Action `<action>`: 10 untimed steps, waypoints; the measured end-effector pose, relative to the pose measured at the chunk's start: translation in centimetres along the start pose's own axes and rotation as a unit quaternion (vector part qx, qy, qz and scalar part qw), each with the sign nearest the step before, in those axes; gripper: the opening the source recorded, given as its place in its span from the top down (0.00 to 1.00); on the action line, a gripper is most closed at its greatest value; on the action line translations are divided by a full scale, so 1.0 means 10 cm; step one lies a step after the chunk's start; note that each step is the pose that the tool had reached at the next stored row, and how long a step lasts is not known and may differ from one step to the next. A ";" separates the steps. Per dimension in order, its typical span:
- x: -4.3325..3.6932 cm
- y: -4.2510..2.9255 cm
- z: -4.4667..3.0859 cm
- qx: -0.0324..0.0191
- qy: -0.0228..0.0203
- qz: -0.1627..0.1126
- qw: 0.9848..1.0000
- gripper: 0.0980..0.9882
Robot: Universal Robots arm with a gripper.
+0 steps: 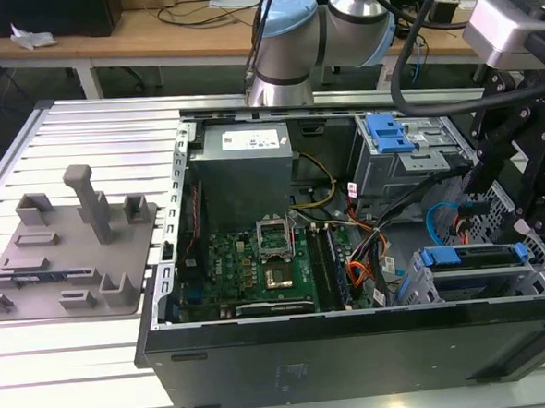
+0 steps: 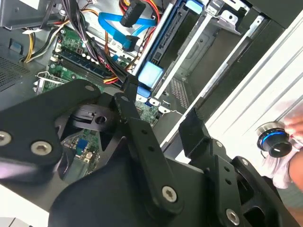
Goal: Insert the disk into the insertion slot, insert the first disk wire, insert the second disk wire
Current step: 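Insert the disk into the insertion slot, then insert the first disk wire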
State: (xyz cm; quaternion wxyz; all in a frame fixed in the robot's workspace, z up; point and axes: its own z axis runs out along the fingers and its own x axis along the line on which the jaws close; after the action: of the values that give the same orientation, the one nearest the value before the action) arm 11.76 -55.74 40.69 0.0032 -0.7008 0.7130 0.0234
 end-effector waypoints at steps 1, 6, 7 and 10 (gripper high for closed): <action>0.000 0.000 0.000 0.000 0.000 0.000 1.000 0.41; 0.000 0.000 0.003 0.000 0.000 0.000 1.000 0.41; 0.000 0.000 0.003 0.000 0.000 0.000 1.000 0.41; 0.000 0.000 0.004 0.000 0.000 0.000 1.000 0.41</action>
State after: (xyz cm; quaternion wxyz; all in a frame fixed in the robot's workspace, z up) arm 11.76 -55.74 40.65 0.0032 -0.7008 0.7130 0.0234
